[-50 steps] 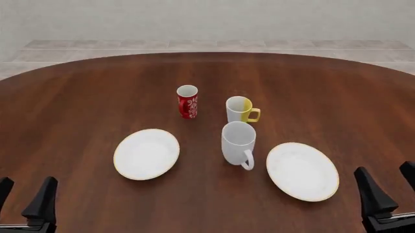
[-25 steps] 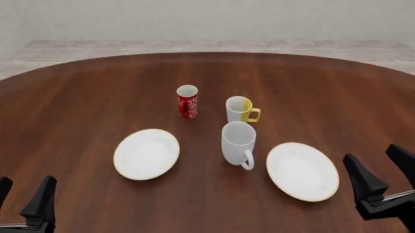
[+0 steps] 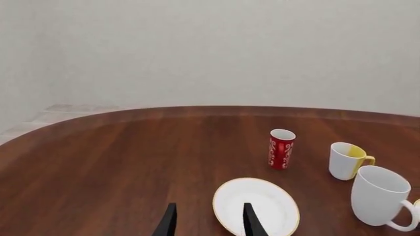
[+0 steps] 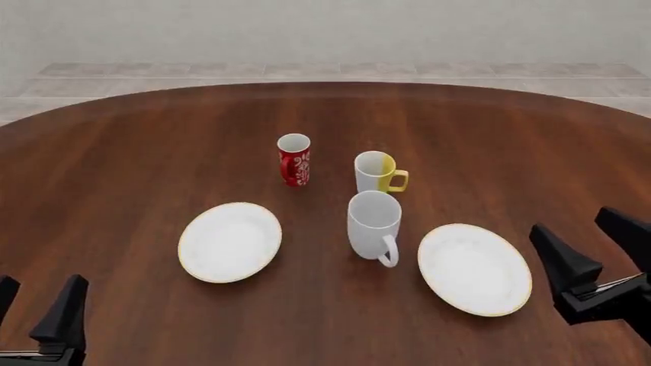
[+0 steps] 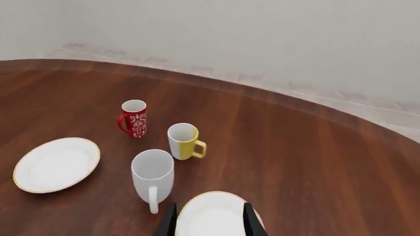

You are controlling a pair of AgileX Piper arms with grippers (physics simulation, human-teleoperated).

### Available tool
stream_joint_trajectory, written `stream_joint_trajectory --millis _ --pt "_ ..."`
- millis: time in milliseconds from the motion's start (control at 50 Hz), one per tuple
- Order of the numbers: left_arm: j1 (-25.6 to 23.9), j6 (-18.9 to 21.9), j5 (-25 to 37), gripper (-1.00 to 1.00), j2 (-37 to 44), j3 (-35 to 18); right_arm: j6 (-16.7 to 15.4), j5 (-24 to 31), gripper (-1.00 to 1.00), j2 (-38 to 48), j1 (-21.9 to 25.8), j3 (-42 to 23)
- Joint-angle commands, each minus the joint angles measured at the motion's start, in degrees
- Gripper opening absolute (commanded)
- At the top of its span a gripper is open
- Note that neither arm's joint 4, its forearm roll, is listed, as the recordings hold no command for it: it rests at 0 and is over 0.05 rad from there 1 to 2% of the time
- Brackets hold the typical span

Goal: Put the white mug on the left plate.

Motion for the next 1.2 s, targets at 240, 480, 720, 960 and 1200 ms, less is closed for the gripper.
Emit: stream_joint_trajectory --millis 240,480,720,960,1200 --pt "-0.8 -0.2 0.4 1.00 0.0 -0.5 0.5 -2.1 1.00 11.3 1.7 -5.1" --pt "-0.8 -0.2 0.4 1.00 0.0 -0.4 0.4 -3.2 1.00 15.1 2.8 -6.9" --pt "-1.0 -0.2 0.3 1.00 0.0 -0.1 0.1 -3.4 1.00 18.5 4.9 -8.8" --pt "-1.2 -0.4 0.4 1.00 0.0 -0.1 0.2 -5.2 1.00 22.7 7.6 -9.9" --pt "-1.3 -0.6 0.5 1.00 0.0 -0.3 0.4 -6.8 1.00 26.0 9.6 -11.0"
